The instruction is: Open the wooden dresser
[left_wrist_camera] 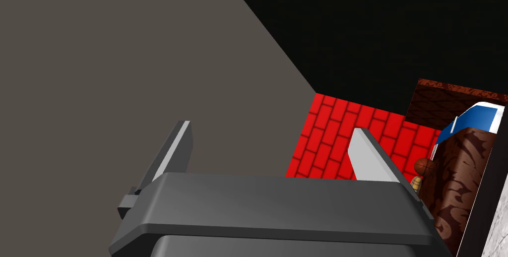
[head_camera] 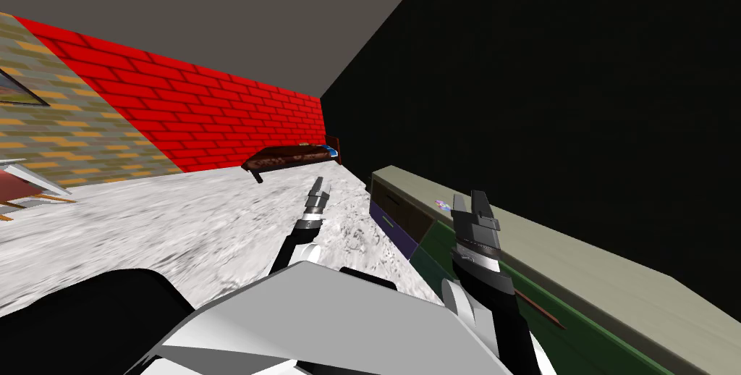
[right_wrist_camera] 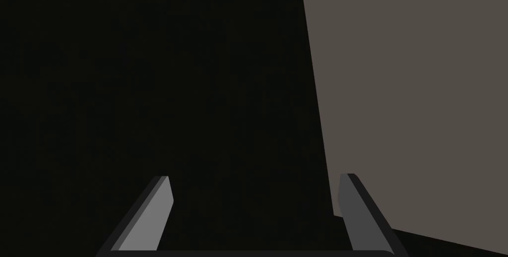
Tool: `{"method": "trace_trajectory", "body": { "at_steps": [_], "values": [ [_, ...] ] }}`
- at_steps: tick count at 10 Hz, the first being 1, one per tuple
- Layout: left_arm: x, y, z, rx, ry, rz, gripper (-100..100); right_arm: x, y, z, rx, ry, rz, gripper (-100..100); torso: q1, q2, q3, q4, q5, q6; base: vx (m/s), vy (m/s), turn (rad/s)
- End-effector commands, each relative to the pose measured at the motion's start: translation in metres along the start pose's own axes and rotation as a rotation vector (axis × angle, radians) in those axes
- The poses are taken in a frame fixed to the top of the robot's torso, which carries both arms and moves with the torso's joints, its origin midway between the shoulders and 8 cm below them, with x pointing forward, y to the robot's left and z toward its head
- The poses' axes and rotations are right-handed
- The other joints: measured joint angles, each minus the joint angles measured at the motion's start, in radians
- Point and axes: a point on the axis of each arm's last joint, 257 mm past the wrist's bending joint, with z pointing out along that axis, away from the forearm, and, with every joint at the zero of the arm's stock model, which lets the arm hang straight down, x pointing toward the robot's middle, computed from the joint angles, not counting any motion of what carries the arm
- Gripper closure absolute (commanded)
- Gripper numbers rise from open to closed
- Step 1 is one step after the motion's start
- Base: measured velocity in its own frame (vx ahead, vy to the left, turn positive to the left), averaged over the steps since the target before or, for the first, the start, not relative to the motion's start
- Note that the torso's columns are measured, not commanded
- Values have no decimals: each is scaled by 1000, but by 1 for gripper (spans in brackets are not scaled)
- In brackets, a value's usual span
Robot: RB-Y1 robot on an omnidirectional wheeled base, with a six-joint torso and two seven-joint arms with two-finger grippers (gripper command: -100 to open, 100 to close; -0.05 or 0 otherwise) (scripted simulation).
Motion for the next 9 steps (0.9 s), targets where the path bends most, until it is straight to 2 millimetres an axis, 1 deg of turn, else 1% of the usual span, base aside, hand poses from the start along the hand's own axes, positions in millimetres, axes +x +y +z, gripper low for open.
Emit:
{"method": "trace_trajectory", "body": {
  "at_steps": [1, 3, 9],
  "values": [
    [0, 0, 0, 0, 0, 0, 0, 0, 0, 0, 0, 0, 0, 0, 0, 40, -82, 41, 0, 0, 0, 0, 0],
    [0, 0, 0, 0, 0, 0, 0, 0, 0, 0, 0, 0, 0, 0, 0, 175, -351, 176, 0, 0, 0, 0, 0],
    [0, 0, 0, 0, 0, 0, 0, 0, 0, 0, 0, 0, 0, 0, 0, 618, -1234, 617, 0, 0, 0, 0, 0]
  ]
}}
